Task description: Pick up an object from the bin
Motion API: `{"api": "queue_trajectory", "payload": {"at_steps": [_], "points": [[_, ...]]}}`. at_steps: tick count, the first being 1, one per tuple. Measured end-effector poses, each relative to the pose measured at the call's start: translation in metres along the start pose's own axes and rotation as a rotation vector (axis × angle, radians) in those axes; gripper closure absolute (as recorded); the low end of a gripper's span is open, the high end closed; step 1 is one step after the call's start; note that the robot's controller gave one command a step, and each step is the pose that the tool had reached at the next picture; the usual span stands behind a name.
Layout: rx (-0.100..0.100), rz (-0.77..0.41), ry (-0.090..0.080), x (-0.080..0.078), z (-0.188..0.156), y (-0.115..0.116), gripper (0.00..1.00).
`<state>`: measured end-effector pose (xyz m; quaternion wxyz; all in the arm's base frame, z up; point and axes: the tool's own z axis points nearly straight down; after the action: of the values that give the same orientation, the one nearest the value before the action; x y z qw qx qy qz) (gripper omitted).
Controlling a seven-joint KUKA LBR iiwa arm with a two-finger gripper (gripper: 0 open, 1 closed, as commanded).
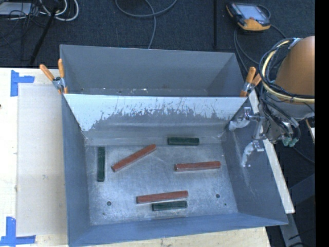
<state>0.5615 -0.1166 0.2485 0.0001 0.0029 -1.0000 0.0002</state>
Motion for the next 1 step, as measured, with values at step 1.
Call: {"api": "queue_trajectory", "payload": {"at_steps": [1], "points": [[0.0, 0.0, 0.0, 0.0, 0.0, 0.0, 0.0]]}}
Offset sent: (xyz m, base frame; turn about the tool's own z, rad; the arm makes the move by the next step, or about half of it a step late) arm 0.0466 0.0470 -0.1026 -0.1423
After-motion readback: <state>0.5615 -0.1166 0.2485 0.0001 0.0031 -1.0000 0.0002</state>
